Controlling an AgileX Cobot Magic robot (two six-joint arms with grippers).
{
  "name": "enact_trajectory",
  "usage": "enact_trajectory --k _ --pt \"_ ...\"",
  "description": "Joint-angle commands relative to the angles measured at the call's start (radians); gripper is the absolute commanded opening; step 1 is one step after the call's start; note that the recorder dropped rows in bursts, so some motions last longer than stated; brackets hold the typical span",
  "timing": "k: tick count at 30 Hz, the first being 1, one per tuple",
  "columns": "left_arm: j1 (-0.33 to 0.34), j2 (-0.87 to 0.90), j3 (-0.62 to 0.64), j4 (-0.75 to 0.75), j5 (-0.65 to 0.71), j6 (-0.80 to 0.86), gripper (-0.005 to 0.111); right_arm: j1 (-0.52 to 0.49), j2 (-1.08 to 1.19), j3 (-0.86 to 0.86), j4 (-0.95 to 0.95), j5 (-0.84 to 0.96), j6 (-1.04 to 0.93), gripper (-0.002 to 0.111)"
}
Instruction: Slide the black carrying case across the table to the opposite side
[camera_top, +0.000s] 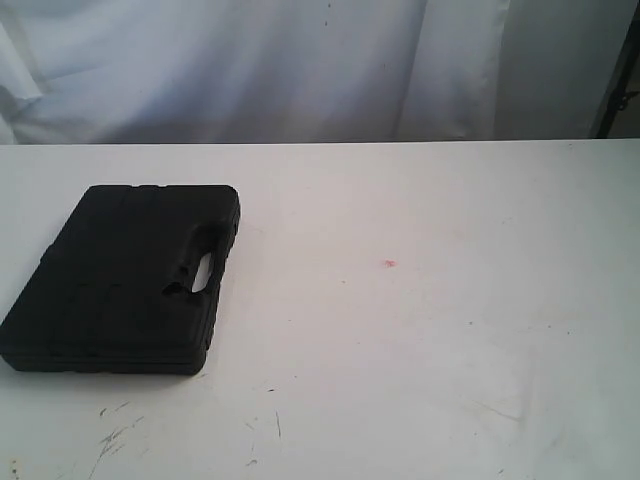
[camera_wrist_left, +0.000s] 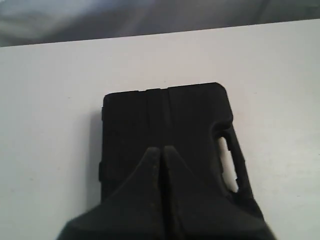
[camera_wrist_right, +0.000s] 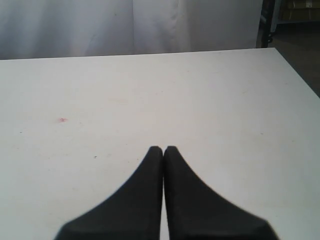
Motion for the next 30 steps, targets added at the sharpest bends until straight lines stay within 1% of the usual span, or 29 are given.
enact_trajectory --k 1,3,7,8,12,17,19,23,26,30 --pt "-0.005 0.017 -0.01 -0.107 -0.011 0.026 0.0 -0.007 -0.003 0.003 0.0 -0.012 -0.001 0.0" --pt "-0.005 0.036 -0.018 -0.139 -0.003 0.046 0.0 -0.007 -0.003 0.003 0.0 -0.012 -0.001 0.0" --pt "-0.008 0.12 -0.07 -0.2 0.089 0.064 0.0 -0.007 -0.003 0.003 0.0 -0.012 -0.001 0.0" --pt "-0.018 0.142 -0.084 -0.2 0.106 0.064 0.0 -0.007 -0.003 0.003 0.0 -0.012 -0.001 0.0" --pt "-0.085 0.219 -0.147 -0.168 0.136 0.048 0.0 -0.007 -0.003 0.003 0.0 -0.012 -0.001 0.0" --pt "-0.178 0.314 -0.216 -0.025 0.156 -0.111 0.0 -0.007 -0.003 0.003 0.0 -0.012 -0.001 0.0" --pt "-0.21 0.358 -0.242 -0.006 0.178 -0.152 0.0 -0.007 -0.003 0.003 0.0 -0.012 -0.001 0.0" --pt "-0.26 0.427 -0.261 0.0 0.181 -0.211 0.0 -0.007 -0.003 0.003 0.0 -0.012 -0.001 0.0" --pt "-0.296 0.476 -0.271 0.041 0.177 -0.259 0.0 -0.007 -0.003 0.003 0.0 -0.012 -0.001 0.0" --pt "-0.326 0.54 -0.299 0.042 0.193 -0.269 0.0 -0.007 -0.003 0.003 0.0 -0.012 -0.001 0.0"
